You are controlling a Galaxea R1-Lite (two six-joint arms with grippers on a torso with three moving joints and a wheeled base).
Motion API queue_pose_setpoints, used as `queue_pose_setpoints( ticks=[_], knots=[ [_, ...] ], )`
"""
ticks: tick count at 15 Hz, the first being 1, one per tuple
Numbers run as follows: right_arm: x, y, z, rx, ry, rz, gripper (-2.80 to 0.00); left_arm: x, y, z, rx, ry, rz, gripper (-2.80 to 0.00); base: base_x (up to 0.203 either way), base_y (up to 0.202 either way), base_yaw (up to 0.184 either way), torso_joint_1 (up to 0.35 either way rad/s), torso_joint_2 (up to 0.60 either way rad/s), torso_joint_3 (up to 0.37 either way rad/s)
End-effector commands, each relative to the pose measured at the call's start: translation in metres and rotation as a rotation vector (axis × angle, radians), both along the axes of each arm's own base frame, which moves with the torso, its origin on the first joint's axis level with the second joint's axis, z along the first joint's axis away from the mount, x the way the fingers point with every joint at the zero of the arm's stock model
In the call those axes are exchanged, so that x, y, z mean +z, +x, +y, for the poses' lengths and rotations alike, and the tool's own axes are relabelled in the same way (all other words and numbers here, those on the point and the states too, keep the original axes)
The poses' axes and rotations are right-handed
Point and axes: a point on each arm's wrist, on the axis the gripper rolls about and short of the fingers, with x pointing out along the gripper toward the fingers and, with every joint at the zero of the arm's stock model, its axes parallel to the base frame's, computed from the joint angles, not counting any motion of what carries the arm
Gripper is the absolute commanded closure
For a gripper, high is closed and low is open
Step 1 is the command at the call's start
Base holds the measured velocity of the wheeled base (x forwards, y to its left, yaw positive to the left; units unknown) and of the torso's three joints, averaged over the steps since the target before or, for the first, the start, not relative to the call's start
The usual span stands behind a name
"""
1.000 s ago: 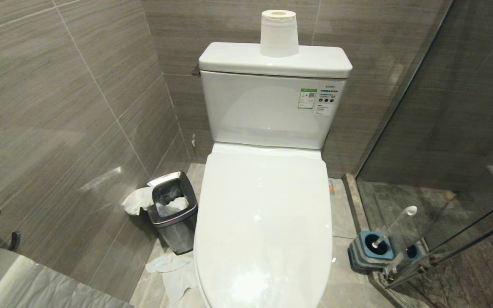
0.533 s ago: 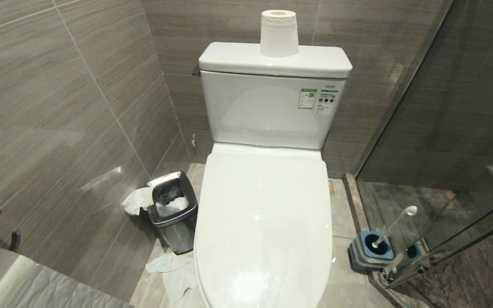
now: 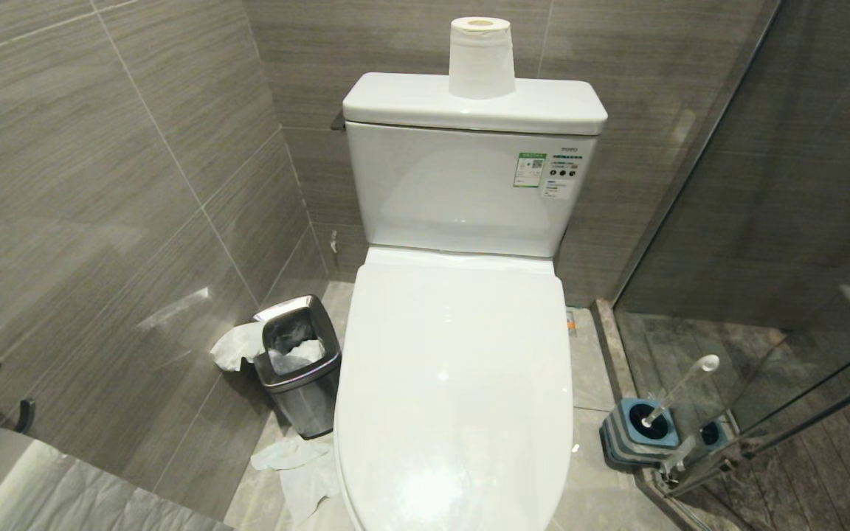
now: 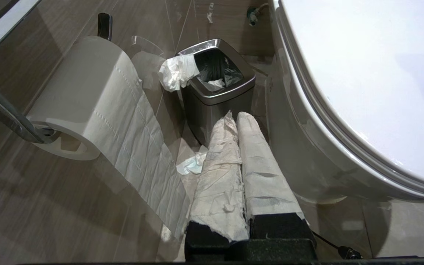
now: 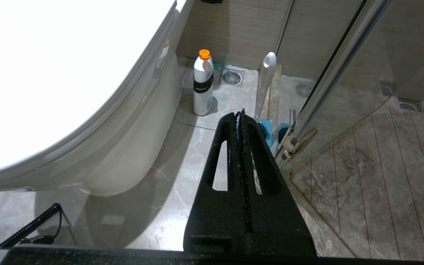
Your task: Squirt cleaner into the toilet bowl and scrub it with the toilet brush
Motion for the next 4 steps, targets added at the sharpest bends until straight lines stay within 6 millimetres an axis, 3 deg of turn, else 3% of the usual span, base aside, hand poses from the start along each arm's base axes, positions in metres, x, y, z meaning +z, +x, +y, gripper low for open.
queue_pose_setpoints(
  ticks=[1,4],
  knots=[
    [0.0002,0.0,0.0,0.0,0.0,0.001,0.0,-0.0008,0.0003,0.0,0.0,0.0,0.005,0.0,0.0,0.0,0.0,0.0,0.0,0.0],
    [0.0,0.0001,0.0,0.002,0.001,0.001,0.0,-0.0008,0.0003,0.0,0.0,0.0,0.005,0.0,0.0,0.0,0.0,0.0,0.0,0.0]
  ],
)
